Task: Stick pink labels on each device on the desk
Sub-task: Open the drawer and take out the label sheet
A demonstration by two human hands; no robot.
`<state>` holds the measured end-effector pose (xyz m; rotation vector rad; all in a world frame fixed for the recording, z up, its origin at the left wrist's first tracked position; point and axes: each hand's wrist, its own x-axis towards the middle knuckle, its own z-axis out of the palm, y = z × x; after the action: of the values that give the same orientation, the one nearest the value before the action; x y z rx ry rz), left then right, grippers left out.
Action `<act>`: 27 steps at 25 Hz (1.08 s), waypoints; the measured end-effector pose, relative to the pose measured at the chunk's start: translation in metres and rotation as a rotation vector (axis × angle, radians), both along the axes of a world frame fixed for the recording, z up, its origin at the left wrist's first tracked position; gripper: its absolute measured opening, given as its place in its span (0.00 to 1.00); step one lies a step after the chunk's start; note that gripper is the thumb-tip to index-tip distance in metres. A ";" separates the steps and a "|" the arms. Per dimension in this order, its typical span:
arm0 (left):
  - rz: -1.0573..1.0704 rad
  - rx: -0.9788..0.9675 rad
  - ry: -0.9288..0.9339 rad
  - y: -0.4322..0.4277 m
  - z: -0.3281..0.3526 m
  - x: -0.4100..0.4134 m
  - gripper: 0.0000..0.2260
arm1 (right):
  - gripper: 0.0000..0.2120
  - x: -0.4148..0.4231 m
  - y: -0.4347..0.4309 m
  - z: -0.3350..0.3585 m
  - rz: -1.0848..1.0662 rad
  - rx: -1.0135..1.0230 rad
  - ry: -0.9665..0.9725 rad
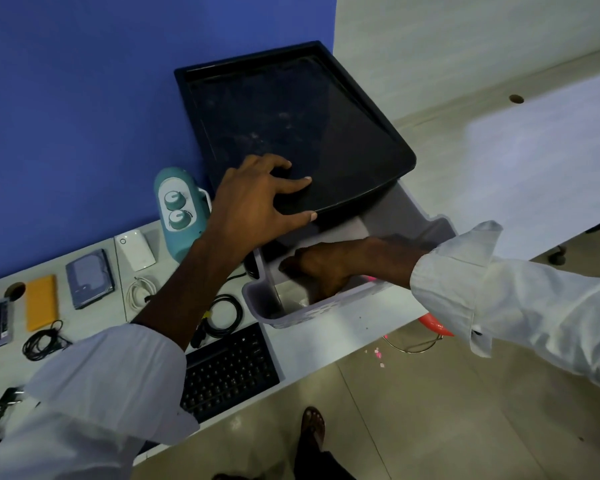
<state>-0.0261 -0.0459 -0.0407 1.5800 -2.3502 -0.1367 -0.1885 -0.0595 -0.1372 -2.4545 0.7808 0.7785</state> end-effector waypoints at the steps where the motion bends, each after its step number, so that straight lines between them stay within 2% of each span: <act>1: -0.002 -0.001 0.000 0.000 0.000 0.000 0.25 | 0.31 -0.001 0.004 -0.001 0.001 -0.009 0.011; 7: 0.003 -0.004 -0.006 0.001 0.000 -0.001 0.25 | 0.13 -0.001 0.011 0.000 -0.009 0.058 0.062; 11: 0.012 -0.001 -0.013 0.001 0.001 -0.001 0.25 | 0.21 -0.003 0.016 0.008 -0.062 0.167 -0.022; 13: 0.013 0.002 -0.014 0.001 0.001 -0.002 0.25 | 0.22 -0.003 0.015 0.020 -0.093 0.148 -0.065; 18: 0.012 -0.009 -0.005 0.001 0.003 -0.003 0.25 | 0.13 -0.027 0.030 0.086 -0.313 0.019 -0.401; 22: 0.017 0.030 -0.050 0.002 0.005 -0.004 0.23 | 0.06 -0.063 0.076 0.130 -0.584 -0.114 -0.703; 24: 0.036 0.098 0.080 0.007 0.015 -0.008 0.21 | 0.05 -0.074 0.096 0.140 -0.735 -0.143 -0.905; 27: -0.034 0.411 0.528 0.033 0.047 -0.020 0.25 | 0.05 -0.084 0.110 0.153 -0.907 -0.184 -1.170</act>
<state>-0.0461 -0.0129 0.0063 1.4334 -2.0027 -0.9706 -0.2724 0.0503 0.0156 -1.8206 1.2377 -0.9868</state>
